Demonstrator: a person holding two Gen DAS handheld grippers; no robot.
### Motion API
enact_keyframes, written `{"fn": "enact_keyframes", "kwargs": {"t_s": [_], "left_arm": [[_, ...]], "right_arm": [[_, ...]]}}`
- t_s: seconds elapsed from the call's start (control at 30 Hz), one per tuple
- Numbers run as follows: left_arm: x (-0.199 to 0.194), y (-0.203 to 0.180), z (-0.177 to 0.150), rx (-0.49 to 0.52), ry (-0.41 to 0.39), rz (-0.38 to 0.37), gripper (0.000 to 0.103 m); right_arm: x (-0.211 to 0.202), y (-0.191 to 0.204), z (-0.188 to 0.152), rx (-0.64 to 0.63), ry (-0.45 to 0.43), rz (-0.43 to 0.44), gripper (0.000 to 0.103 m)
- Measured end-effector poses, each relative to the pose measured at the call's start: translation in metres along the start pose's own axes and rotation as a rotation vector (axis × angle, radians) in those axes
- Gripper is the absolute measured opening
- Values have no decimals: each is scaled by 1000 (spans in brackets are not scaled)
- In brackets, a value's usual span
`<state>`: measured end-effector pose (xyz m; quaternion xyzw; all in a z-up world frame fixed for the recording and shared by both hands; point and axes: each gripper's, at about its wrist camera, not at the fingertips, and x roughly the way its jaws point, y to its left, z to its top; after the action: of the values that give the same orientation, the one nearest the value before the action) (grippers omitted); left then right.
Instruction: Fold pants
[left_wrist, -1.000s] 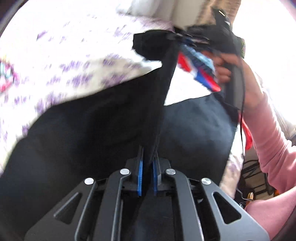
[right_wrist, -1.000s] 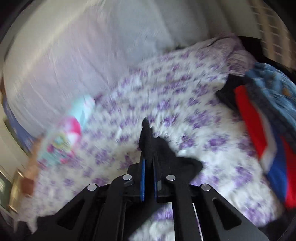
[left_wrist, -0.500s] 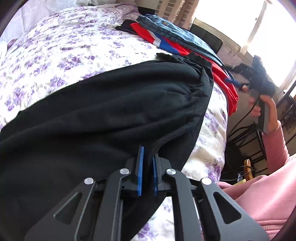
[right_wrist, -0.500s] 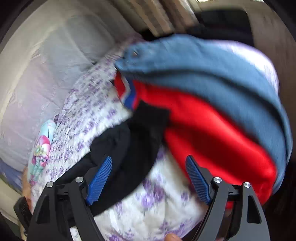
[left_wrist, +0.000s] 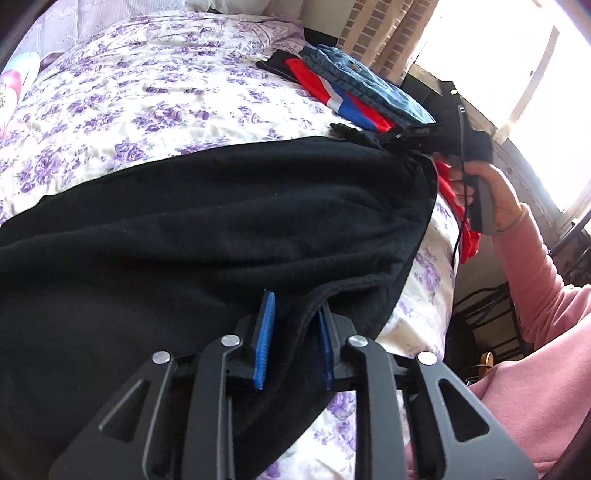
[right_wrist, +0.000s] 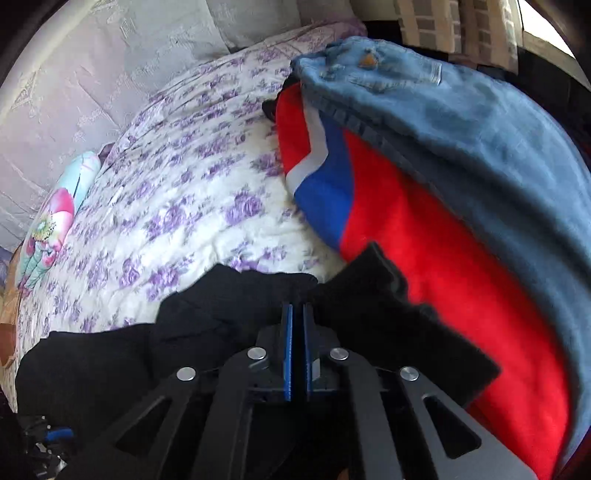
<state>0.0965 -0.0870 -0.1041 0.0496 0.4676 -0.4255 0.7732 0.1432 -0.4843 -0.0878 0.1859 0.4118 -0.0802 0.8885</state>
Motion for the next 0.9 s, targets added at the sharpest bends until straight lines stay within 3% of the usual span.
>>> {"fn": "enact_keyframes", "kwargs": {"t_s": [0.13,0.2,0.27,0.4,0.47,0.5,0.53,0.57,0.67,0.77,0.9], "left_arm": [[2,-3,5,14,3,1,24],[2,-4,6,25,2,-9,27],[3,-6,7,36,5,-16,31],[5,-5,7,33,16,-47,34],[4,-3,8,25,18,-67,34],[4,-3,9,21,17,-72,35],[3,-2,9,20,15,-76,35],[2,-3,9,20,13,-77,36],[-5,-6,5,27,-8,-69,43],[-24,-2,-2,17,-53,-45,57],[-65,17,-14,-22,-142,62,67]], "right_arm": [[-58,-25,-3,99,-165,47,5],[-97,-44,-18,148,-286,7,4],[-113,-56,-39,185,-331,-80,0],[-106,-80,-78,206,-234,-178,4],[-109,-84,-86,220,-228,-139,8],[-115,-84,-87,216,-234,-99,28],[-117,-82,-87,211,-240,-48,65],[-121,-80,-87,218,-249,10,75],[-108,-70,-80,238,-212,94,76],[-89,-68,-74,252,-160,88,76],[-59,-76,-70,293,-108,80,74]]}}
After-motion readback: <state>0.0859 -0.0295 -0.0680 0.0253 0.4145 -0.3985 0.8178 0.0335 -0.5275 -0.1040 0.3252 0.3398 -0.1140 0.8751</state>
